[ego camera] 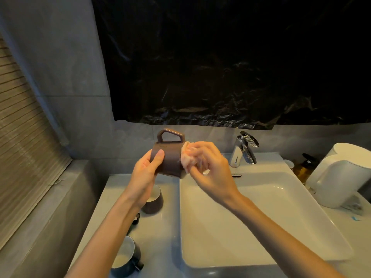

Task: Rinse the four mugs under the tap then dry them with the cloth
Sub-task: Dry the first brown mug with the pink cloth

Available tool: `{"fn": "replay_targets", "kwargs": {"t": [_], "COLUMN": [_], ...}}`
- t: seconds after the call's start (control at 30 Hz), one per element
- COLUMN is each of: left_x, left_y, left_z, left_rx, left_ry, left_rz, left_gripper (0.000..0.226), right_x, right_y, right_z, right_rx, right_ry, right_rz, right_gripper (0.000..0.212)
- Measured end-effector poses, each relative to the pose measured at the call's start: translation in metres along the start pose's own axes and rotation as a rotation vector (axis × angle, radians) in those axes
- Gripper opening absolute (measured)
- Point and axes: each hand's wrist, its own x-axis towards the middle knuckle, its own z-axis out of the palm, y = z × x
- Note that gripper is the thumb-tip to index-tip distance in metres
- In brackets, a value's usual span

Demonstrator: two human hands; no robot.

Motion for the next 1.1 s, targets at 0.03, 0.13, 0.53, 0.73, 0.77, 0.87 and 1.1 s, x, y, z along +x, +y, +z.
{"fn": "replay_targets", "kwargs": {"t": [0.03,0.13,0.53,0.73,0.77,0.87,1.1], "left_x": [0.001,0.002,0.008,0.005,0.003,-0.003,-0.006], "left_y": [0.000,0.002,0.005,-0.005,-0.007,-0.010,-0.015], "left_z": [0.000,-0.001,0.007,0.014,0.013,0.014,0.015], "left_rx": [-0.007,0.000,-0.250,0.031,0.076,0.075,0.048], "left_ry": [0.003,-0.016,0.059,0.177,0.162,0.111,0.116], "left_rz": [-0.009,-0.039,-0.014,0.098,0.103,0.099,0.101], "left_gripper": [0.021,0.023,0.025,0.025,0.026,0.021,0.019], "right_x": [-0.004,0.005,-0.002,0.001,0.006,0.021,-0.009], "right_y": [0.000,0.003,0.024,-0.003,-0.003,0.005,0.011], "right_z": [0.002,-0.002,0.009,0.012,0.011,0.007,0.008], "right_rx": [-0.032,-0.083,0.357,0.093,0.091,0.175,0.135], "right_ry": [-0.030,-0.071,0.027,0.052,0.064,0.100,0.070], "right_rz": [-0.052,-0.171,0.501,0.069,0.052,0.230,0.387], "right_gripper": [0.019,0.019,0.008,0.019,0.019,0.018,0.013]}}
